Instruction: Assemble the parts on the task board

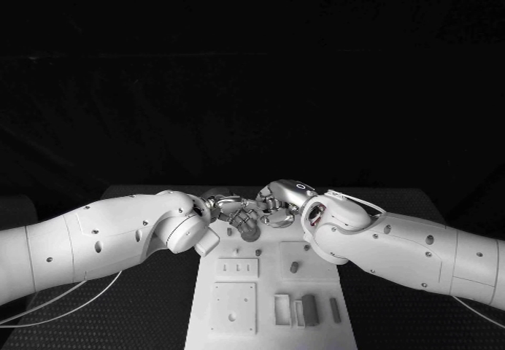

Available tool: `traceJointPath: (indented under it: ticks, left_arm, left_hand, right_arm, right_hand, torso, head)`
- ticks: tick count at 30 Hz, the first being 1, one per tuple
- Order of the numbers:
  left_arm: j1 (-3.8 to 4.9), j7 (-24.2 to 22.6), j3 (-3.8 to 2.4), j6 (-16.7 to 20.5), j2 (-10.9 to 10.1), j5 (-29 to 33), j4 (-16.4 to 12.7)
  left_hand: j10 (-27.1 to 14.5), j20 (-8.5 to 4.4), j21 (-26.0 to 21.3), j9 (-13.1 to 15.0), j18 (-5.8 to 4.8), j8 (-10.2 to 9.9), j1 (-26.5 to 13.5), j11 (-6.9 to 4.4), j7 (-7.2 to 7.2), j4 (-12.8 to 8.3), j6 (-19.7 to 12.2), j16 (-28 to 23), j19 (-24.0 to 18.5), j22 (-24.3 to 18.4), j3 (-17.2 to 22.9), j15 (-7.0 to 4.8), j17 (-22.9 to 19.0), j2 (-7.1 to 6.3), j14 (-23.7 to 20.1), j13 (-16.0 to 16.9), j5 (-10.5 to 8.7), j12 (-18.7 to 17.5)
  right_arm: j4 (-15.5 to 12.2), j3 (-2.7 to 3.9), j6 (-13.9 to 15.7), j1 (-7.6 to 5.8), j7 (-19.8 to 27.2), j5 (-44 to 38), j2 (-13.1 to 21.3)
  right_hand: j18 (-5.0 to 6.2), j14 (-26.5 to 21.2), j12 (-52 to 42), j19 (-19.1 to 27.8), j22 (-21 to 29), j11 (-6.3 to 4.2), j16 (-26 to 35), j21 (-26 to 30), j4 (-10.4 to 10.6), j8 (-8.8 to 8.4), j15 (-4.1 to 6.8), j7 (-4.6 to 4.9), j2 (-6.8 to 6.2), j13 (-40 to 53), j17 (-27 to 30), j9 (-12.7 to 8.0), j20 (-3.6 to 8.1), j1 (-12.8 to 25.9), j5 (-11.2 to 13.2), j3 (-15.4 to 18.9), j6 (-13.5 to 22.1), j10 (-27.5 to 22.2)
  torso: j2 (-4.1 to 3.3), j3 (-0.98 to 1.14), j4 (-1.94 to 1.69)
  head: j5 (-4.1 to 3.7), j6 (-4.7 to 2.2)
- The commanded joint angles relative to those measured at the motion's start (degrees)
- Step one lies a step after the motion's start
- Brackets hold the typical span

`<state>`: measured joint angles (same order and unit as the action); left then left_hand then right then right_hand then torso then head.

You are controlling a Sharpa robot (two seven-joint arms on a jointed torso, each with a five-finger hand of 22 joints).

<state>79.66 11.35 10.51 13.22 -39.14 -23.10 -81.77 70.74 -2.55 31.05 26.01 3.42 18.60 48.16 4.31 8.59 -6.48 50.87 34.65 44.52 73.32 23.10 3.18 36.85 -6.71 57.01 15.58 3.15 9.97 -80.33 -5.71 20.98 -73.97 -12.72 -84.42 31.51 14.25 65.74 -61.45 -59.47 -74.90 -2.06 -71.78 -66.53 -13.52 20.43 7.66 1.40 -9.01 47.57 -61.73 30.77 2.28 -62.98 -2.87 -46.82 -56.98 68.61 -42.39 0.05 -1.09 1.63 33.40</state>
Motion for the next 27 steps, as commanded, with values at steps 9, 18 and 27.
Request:
traceJointPath:
  ticks: [9, 18, 27]
  left_arm:
    - [0.04, -1.0, -0.04, -1.4, 0.3, 1.9, -0.1]
    - [0.04, -1.8, -0.04, -1.7, 0.3, 2.4, -0.1]
    - [0.05, -1.6, -0.04, -2.4, 0.6, 3.1, 0.2]
  left_hand:
    - [0.6, 0.07, 0.1, -0.1, -0.09, -0.1, 1.4, -0.37, -0.33, -1.1, 0.5, -0.1, -0.7, 0.0, 0.7, -0.02, 0.2, 2.62, -0.5, 0.3, -0.28, -0.6]
    - [0.8, 0.17, 0.3, -0.3, -0.3, -0.2, 3.1, -0.69, -1.03, -4.3, 0.9, -0.1, -1.0, 0.1, 0.9, 0.05, 0.2, 6.74, -0.6, 0.5, -0.26, -1.1]
    - [1.1, 0.16, 0.4, -0.4, -0.49, -0.2, 2.8, -0.87, -1.35, -6.0, 1.3, -0.2, -1.1, 0.0, 0.5, 0.04, 0.2, 8.61, -0.7, 0.8, -0.27, -1.5]
  right_arm:
    - [-0.2, 0.03, -0.3, 0.29, 0.2, -0.6, -0.8]
    - [0.5, 0.03, -0.5, 0.84, 0.5, -0.1, -1.6]
    - [0.3, 0.03, -0.5, 1.18, 0.6, 0.2, -1.8]
  right_hand:
    - [0.75, 0.3, -0.1, -0.3, -0.2, 0.1, -0.1, -0.3, -0.1, 0.13, 0.03, 3.01, -0.24, -0.1, 0.1, 1.4, 0.05, 0.2, 0.1, -0.4, -3.5, 0.4]
    - [0.75, 0.3, -0.1, -0.3, -0.2, 0.1, -0.1, -0.3, -0.1, 0.12, 0.03, 3.01, -0.27, -0.1, 0.1, 1.4, 0.06, 0.2, 0.1, -0.4, -3.5, 0.5]
    - [0.75, 0.4, -0.1, -0.4, -0.2, 0.09, -0.1, -0.3, -0.1, 0.1, 0.04, 3.0, -0.27, -0.1, 0.1, 1.4, 0.07, 0.2, 0.0, -0.5, -3.6, 0.5]
  torso:
    - [-0.03, -0.02, 0.02]
    - [-0.04, -0.07, -0.06]
    - [-0.03, -0.05, -0.03]
  head:
    - [-0.12, 0.16]
    - [-0.24, 0.31]
    - [-0.06, 0.48]
